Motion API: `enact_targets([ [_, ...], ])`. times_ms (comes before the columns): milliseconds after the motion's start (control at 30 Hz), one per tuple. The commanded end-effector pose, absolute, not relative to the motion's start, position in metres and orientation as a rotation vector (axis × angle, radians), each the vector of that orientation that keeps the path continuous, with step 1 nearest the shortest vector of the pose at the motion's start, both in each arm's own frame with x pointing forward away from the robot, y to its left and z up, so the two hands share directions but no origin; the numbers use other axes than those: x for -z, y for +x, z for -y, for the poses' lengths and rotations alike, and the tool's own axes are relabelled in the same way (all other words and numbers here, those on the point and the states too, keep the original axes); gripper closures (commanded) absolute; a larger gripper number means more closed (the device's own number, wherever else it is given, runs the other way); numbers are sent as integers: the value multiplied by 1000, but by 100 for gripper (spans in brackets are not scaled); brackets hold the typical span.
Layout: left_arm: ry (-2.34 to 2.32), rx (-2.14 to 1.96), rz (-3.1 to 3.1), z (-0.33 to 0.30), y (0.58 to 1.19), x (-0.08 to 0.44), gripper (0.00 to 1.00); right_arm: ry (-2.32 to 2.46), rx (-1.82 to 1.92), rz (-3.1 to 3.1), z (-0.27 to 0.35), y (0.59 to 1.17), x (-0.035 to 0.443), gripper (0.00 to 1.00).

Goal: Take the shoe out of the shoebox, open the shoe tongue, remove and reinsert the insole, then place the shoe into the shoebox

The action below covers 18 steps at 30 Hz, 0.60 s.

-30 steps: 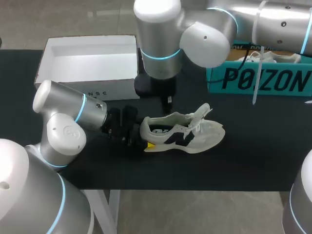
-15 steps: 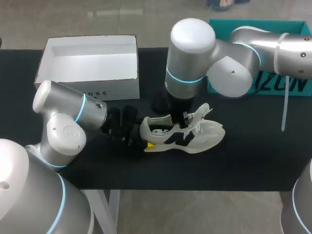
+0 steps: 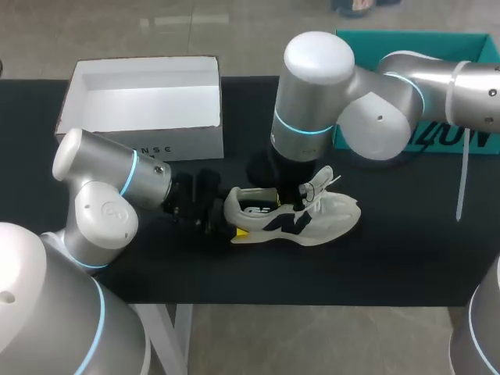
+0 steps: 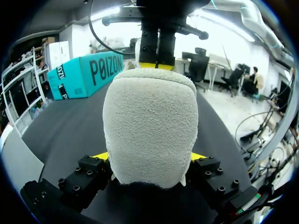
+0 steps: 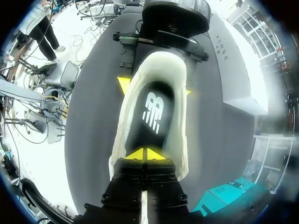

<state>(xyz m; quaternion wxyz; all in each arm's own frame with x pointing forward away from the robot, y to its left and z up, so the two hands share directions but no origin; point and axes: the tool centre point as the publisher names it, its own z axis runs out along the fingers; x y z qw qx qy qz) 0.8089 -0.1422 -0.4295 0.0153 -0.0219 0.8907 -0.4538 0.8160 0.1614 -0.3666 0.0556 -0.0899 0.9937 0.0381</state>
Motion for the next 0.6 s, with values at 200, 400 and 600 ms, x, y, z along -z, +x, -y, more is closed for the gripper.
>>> enact_targets([
  [200,-69,1411,-2770,143,809,431,100,-254,-95,-3050,-169,816,380,100],
  [400,-69,1411,-2770,143,809,431,100,-214,-77,-3053,-166,826,389,100],
  [600,-69,1411,-2770,143,809,431,100,-122,-105,-3033,-161,830,395,80],
])
